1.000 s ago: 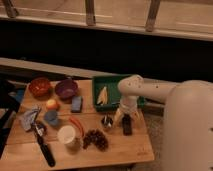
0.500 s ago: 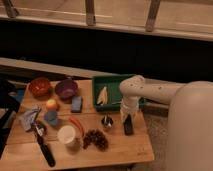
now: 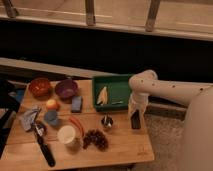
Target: Wipe tray with eraser
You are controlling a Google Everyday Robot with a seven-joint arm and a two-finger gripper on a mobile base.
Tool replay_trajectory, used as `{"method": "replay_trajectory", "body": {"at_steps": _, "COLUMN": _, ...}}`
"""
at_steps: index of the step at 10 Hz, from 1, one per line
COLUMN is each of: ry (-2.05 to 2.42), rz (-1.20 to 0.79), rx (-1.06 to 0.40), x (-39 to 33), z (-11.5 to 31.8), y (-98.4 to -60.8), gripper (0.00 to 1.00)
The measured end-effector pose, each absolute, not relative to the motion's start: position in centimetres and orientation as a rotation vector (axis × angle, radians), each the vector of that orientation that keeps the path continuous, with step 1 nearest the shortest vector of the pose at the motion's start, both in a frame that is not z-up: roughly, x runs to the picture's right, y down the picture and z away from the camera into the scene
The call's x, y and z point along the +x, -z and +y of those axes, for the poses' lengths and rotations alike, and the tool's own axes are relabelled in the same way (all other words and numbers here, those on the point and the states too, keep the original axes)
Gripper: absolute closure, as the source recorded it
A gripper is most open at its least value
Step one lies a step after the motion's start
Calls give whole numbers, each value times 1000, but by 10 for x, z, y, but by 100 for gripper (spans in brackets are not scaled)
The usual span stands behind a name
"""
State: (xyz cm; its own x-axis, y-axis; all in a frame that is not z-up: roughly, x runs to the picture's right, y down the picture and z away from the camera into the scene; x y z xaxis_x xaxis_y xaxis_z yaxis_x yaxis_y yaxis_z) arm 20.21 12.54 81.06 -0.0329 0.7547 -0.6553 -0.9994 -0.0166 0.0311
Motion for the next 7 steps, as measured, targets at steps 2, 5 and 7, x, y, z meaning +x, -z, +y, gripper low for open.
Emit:
{"method": "replay_trajectory", "body": {"at_steps": 2, "ry": -1562, "rz": 553, "rx": -470, "x": 216, "z": 87, "y": -796, "gripper": 100}}
{"method": "replay_trajectory", "body": {"at_steps": 5, "ry": -1564, "rz": 488, "rx": -361, "x": 211, "z": 30, "y": -768, "gripper": 100}}
{"method": "replay_trajectory", "body": {"at_steps": 7, "ry": -1556, "rz": 446, "rx": -344, "x": 191, "z": 11, "y": -765, "gripper": 100}}
